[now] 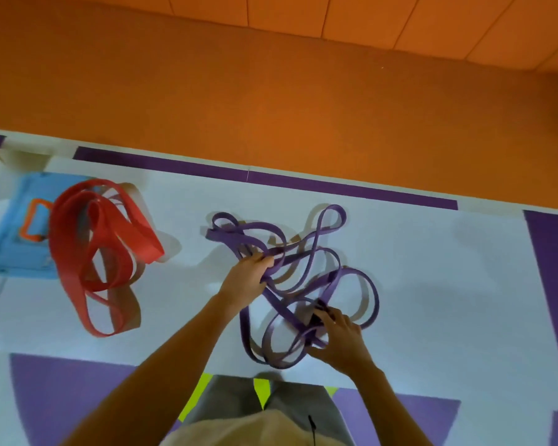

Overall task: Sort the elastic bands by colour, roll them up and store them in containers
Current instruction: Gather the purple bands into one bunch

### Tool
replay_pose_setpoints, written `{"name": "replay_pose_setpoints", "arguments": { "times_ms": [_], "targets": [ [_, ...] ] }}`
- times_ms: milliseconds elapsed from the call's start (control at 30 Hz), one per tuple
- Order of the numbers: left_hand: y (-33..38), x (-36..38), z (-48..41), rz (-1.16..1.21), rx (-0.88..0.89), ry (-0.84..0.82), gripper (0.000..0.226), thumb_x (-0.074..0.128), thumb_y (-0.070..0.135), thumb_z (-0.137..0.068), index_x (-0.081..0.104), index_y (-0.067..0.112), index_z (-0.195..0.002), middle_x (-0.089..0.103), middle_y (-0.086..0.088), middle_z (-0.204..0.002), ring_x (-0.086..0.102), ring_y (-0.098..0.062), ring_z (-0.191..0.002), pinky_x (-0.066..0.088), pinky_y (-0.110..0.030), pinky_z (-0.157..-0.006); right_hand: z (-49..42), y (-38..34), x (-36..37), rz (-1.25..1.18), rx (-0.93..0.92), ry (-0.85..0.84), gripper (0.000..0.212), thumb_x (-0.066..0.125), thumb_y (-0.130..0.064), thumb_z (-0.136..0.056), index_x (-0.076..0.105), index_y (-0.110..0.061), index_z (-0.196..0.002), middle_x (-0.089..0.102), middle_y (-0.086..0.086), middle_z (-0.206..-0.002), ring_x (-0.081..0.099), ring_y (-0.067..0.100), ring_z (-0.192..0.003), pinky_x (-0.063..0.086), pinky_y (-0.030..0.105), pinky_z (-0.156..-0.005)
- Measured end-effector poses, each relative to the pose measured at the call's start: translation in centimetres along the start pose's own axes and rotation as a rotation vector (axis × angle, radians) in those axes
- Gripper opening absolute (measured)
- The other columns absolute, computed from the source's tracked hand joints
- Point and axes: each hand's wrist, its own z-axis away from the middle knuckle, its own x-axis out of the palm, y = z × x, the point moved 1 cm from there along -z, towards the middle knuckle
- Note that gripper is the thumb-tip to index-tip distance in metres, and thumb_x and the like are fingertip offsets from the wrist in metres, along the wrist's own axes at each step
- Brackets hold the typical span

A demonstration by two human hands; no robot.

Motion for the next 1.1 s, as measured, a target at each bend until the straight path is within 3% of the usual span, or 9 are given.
{"name": "replay_pose_setpoints", "arguments": {
  "times_ms": [167,300,500,567,667,733,900,1000,1100],
  "targets": [
    [3.3,2.2,3.6,-0.078,0.106,-0.064,0.040,0.063,0.008,-0.095,0.054,0.014,-0.133,0.056,-0.007,-0.135,0.055,-0.030,-0.128,0.056,-0.047,-0.095,1.5,-2.3,1.8,0.103,0.059,0.046,0.078,0.073,-0.039,-0.095,0.032,-0.031,-0.161,0.043,0.004,-0.157,0.051,0.031,-0.138,0.048,0.045,-0.111],
    [4.9,3.9,6.0,-0.278,0.059,-0.039,0.050,0.061,0.018,-0.097,0.048,0.023,-0.145,0.044,-0.006,-0.154,0.038,-0.033,-0.146,0.041,-0.056,-0.111,2.5,-3.2,2.1,0.145,0.167,0.161,0.084,0.075,-0.027,-0.092,0.029,-0.033,-0.162,0.050,0.002,-0.153,0.050,0.028,-0.139,0.048,0.043,-0.108],
    [3.7,5.3,7.3,-0.206,-0.110,-0.190,0.069,0.065,0.060,-0.093,0.040,0.042,-0.155,-0.008,-0.005,-0.176,-0.007,-0.046,-0.160,0.006,-0.081,-0.118,1.8,-2.6,0.3,0.327,0.153,0.265,0.130,0.094,-0.065,-0.056,0.032,-0.026,-0.163,0.040,0.023,-0.163,0.035,0.049,-0.151,0.039,0.070,-0.113],
    [4.0,6.0,7.5,-0.165,-0.139,-0.223,0.083,0.068,0.071,-0.084,0.037,0.044,-0.156,-0.011,-0.005,-0.176,-0.009,-0.049,-0.159,0.005,-0.083,-0.115,0.5,-2.0,-1.0,0.456,0.046,0.184,0.140,0.089,-0.077,-0.053,0.021,-0.029,-0.165,0.023,0.024,-0.170,0.024,0.053,-0.154,0.030,0.079,-0.113],
    [5.0,7.4,7.9,-0.130,-0.214,-0.248,0.107,0.075,0.077,-0.072,0.025,0.043,-0.161,-0.012,-0.006,-0.176,-0.011,-0.052,-0.158,0.009,-0.085,-0.113,-2.4,-1.5,-2.5,0.636,-0.110,0.025,0.147,0.073,-0.087,-0.065,-0.025,-0.035,-0.161,-0.028,0.017,-0.170,-0.020,0.052,-0.155,0.010,0.083,-0.116],
    [5.7,8.6,8.1,-0.151,-0.265,-0.278,0.122,0.078,0.077,-0.070,0.009,0.043,-0.164,-0.016,-0.008,-0.175,-0.011,-0.053,-0.157,0.011,-0.086,-0.112,-3.9,-1.4,-3.3,0.683,-0.148,-0.018,0.147,0.073,-0.085,-0.067,-0.032,-0.036,-0.158,-0.036,0.016,-0.167,-0.028,0.051,-0.153,0.006,0.084,-0.115],
    [7.4,11.4,7.9,-0.202,-0.389,-0.283,0.123,0.080,0.066,-0.078,-0.002,0.037,-0.165,-0.017,-0.012,-0.174,-0.003,-0.053,-0.157,0.027,-0.081,-0.113,-5.3,0.0,-4.3,0.680,-0.181,-0.102,0.117,0.078,-0.059,-0.077,0.009,-0.030,-0.167,0.011,0.020,-0.172,0.016,0.048,-0.156,0.025,0.078,-0.116],
    [7.2,11.8,7.9,-0.107,-0.429,-0.221,0.101,0.078,0.047,-0.088,0.011,0.037,-0.163,-0.003,-0.010,-0.174,0.014,-0.050,-0.155,0.040,-0.071,-0.111,-5.0,0.8,-4.2,0.662,-0.239,-0.046,0.081,0.080,-0.041,-0.076,0.051,-0.022,-0.150,0.037,0.020,-0.162,0.049,0.045,-0.135,0.052,0.060,-0.100],
    [7.2,11.9,7.9,-0.035,-0.425,-0.165,0.086,0.074,0.026,-0.091,0.022,0.036,-0.158,0.015,-0.010,-0.167,0.031,-0.047,-0.147,0.046,-0.066,-0.108,-4.4,1.9,-4.0,0.589,-0.295,0.020,0.060,0.085,-0.028,-0.072,0.069,-0.019,-0.128,0.050,0.021,-0.155,0.058,0.043,-0.127,0.061,0.049,-0.084]
  ]
}}
